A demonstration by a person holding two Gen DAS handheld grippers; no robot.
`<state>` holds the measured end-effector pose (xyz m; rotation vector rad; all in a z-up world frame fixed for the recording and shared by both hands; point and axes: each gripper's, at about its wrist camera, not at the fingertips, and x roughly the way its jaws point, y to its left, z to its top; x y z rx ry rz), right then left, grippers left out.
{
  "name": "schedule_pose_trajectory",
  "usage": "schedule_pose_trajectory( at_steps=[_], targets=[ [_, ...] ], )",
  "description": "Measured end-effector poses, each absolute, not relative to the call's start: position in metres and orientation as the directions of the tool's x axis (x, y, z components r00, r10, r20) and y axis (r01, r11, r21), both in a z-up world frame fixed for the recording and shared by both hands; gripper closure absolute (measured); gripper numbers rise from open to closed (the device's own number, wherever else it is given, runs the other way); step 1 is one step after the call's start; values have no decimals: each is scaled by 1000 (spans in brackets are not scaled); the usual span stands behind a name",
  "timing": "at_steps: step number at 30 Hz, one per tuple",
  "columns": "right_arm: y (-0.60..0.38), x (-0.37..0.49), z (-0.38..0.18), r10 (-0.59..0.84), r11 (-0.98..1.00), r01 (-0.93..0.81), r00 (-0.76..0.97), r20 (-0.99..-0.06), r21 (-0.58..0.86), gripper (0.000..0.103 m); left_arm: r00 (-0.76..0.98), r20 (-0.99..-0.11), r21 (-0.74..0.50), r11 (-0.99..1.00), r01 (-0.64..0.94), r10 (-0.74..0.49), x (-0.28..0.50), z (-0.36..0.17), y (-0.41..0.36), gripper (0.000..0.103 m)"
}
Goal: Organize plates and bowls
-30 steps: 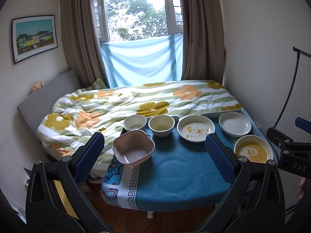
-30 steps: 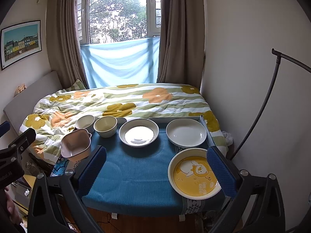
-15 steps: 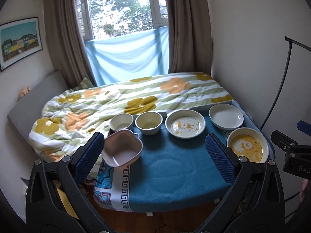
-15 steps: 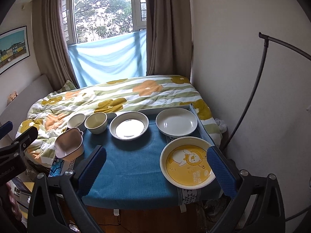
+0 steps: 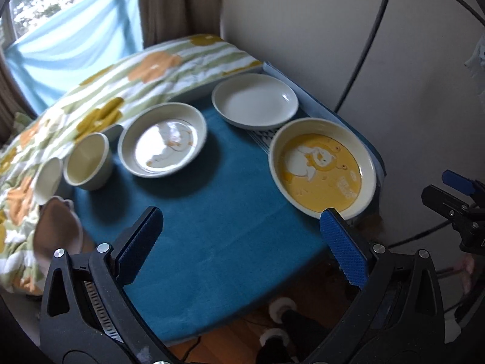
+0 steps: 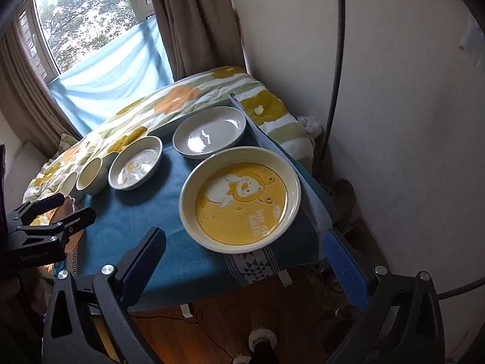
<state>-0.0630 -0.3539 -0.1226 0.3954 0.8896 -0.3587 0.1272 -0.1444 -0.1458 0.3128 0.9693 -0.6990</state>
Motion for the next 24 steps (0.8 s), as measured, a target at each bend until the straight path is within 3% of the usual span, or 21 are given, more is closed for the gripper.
schedule_pose_trajectory(
  at_steps=[4,7,9,15,18,21,24],
  targets=[
    [-383,-60,-151,-79,842,474,581,-810,258,5,248,-861,-167,706,688,-445,144,-180,-172,0],
    [-405,-56,-174,-22,802,501,568,-823,324,21,162,-876,-224,680,698,-455,158,-203,-192,4],
    [-418,-51,-189,17,776,513,564,-825,367,33,121,-885,-245,671,700,-449,167,-216,-204,16],
    [-448,-31,-219,86,746,512,559,-825,425,53,23,-905,-300,675,674,-425,196,-253,-227,50],
    [-457,-21,-226,106,750,498,559,-822,436,67,-6,-906,-315,666,676,-423,205,-262,-234,56],
    [-463,-11,-233,116,756,493,547,-829,431,71,-23,-913,-315,665,677,-408,213,-273,-243,68],
    [-469,-3,-240,121,758,492,539,-834,428,76,-33,-917,-314,666,676,-398,218,-281,-249,71]
  ],
)
